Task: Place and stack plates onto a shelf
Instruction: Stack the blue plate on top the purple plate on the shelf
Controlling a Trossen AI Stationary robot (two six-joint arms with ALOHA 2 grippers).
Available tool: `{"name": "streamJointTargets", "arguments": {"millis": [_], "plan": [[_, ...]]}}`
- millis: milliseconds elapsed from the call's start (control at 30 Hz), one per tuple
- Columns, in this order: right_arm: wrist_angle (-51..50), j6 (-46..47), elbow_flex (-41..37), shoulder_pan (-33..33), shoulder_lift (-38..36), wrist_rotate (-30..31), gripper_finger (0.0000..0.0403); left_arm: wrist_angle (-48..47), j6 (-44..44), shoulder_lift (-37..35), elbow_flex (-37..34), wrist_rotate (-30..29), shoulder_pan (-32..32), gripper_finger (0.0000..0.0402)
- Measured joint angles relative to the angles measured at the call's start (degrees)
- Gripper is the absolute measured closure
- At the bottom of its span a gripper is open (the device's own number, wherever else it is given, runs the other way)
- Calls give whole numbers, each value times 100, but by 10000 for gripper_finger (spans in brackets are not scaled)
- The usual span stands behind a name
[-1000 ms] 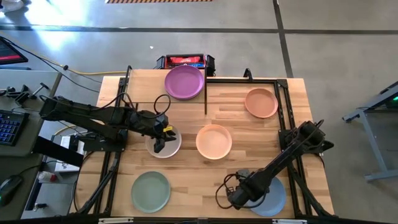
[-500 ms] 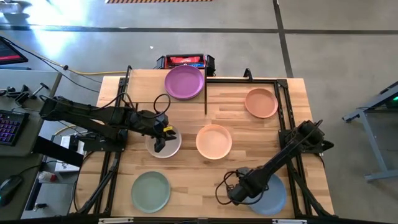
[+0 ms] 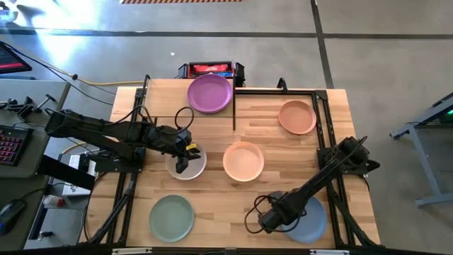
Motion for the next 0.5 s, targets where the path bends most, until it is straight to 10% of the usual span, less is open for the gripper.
{"name": "streamJointTargets", "arguments": {"millis": [500], "plan": [[-1414,-1286,1503,2,11,587,401,-11,801,0,0,2,5,304]]}}
